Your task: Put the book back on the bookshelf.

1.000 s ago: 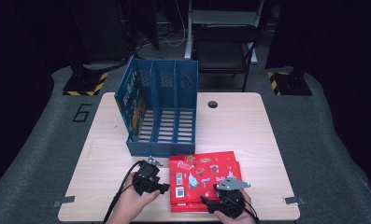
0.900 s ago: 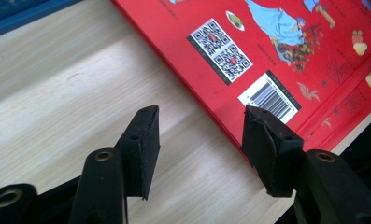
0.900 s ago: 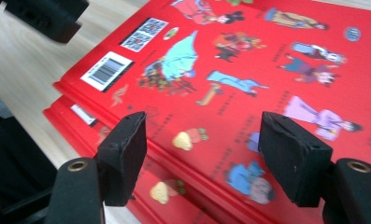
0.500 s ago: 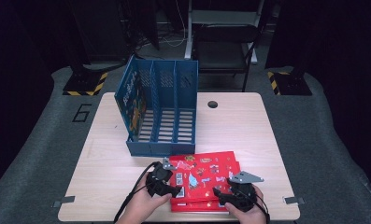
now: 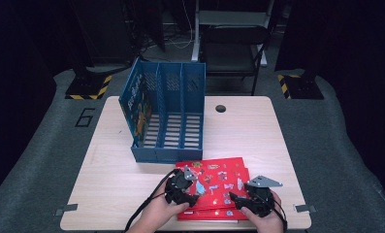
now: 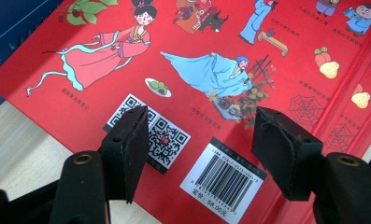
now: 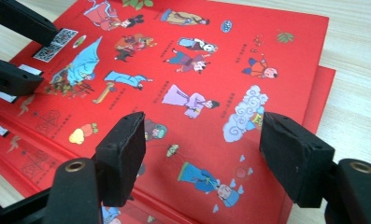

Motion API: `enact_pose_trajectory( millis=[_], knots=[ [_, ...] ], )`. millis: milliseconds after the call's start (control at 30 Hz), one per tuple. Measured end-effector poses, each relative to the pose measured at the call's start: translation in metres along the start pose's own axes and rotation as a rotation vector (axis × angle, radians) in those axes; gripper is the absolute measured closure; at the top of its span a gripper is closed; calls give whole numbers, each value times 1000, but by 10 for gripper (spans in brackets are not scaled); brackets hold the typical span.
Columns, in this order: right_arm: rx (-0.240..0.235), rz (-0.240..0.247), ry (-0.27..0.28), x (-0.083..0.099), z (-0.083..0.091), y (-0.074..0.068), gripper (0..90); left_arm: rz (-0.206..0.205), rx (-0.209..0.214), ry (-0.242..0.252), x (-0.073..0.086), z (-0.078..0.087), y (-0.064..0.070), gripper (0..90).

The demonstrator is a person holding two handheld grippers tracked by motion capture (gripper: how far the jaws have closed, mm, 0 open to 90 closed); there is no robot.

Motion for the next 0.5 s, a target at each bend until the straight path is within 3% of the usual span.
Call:
enact_pose_trajectory(
  millis=[200,500],
  knots=[
    [19,-7,0,1,1,4,312,12,-4,-6,0,-1,3,336],
    [48,-48,3,3,4,15,310,-12,10,-28,-1,-6,11,161]
  ],
)
Point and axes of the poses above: each handheld gripper's, and its own axes: z roughly backward along the jaws, x roughly out of its underside, y roughly to its right, the point moved 5 cm from there along -z, roughly forward along the jaws, and after that the axes turned 1 degree about -z, right-handed, at the moved point
